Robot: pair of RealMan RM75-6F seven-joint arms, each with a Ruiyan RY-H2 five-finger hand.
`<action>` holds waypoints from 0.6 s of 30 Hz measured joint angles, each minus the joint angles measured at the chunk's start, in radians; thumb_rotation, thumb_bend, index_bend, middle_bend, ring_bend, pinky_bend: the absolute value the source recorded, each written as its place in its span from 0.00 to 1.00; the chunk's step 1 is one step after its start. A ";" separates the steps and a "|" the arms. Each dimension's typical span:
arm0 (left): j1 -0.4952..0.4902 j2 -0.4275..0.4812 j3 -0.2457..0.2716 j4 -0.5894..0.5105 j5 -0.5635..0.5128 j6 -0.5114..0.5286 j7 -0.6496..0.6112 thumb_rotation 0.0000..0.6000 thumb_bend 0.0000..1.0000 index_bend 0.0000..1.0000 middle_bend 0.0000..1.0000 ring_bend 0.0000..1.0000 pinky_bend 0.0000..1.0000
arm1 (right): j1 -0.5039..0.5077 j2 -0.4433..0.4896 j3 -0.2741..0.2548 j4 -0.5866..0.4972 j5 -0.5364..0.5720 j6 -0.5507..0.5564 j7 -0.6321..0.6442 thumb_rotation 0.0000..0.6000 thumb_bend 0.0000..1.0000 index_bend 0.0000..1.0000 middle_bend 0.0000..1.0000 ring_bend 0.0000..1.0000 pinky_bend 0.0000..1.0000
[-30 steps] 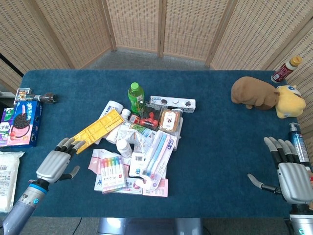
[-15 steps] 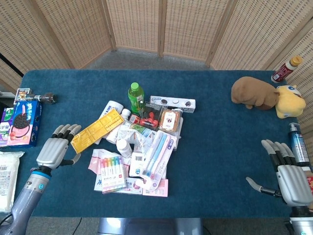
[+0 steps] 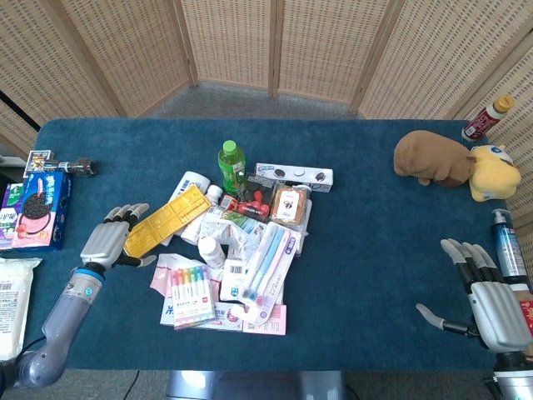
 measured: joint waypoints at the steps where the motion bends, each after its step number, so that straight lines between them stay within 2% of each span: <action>1: -0.005 -0.005 -0.003 0.011 -0.010 -0.008 -0.007 0.78 0.16 0.00 0.00 0.00 0.00 | -0.001 0.001 -0.001 0.000 0.001 0.000 0.001 0.57 0.22 0.00 0.00 0.00 0.00; 6: -0.034 -0.042 -0.013 0.084 -0.057 -0.056 -0.047 0.78 0.16 0.00 0.00 0.00 0.00 | -0.006 0.008 -0.006 -0.004 0.000 0.002 0.019 0.55 0.22 0.00 0.00 0.00 0.00; 9: -0.052 -0.068 -0.020 0.125 -0.085 -0.099 -0.082 0.87 0.17 0.00 0.00 0.00 0.03 | -0.010 0.014 -0.010 -0.008 -0.006 0.005 0.032 0.54 0.22 0.00 0.00 0.00 0.00; 10: -0.058 -0.076 -0.023 0.136 -0.093 -0.112 -0.095 0.94 0.20 0.00 0.00 0.00 0.07 | -0.011 0.016 -0.012 -0.010 -0.008 0.006 0.035 0.54 0.23 0.00 0.00 0.00 0.00; 11: -0.064 -0.086 -0.025 0.146 -0.101 -0.126 -0.106 0.97 0.22 0.00 0.00 0.00 0.10 | -0.012 0.018 -0.013 -0.011 -0.011 0.007 0.039 0.54 0.22 0.00 0.00 0.00 0.00; 14: -0.088 -0.119 -0.025 0.178 -0.121 -0.149 -0.117 1.00 0.34 0.00 0.00 0.03 0.26 | -0.016 0.022 -0.016 -0.014 -0.017 0.012 0.051 0.54 0.23 0.00 0.00 0.00 0.00; 16: -0.098 -0.139 -0.024 0.186 -0.137 -0.149 -0.117 1.00 0.43 0.02 0.05 0.16 0.42 | -0.021 0.025 -0.018 -0.015 -0.021 0.020 0.056 0.54 0.23 0.00 0.00 0.00 0.00; 18: -0.100 -0.151 -0.026 0.190 -0.142 -0.131 -0.119 1.00 0.50 0.13 0.20 0.33 0.58 | -0.026 0.028 -0.019 -0.015 -0.024 0.028 0.060 0.54 0.23 0.00 0.00 0.00 0.00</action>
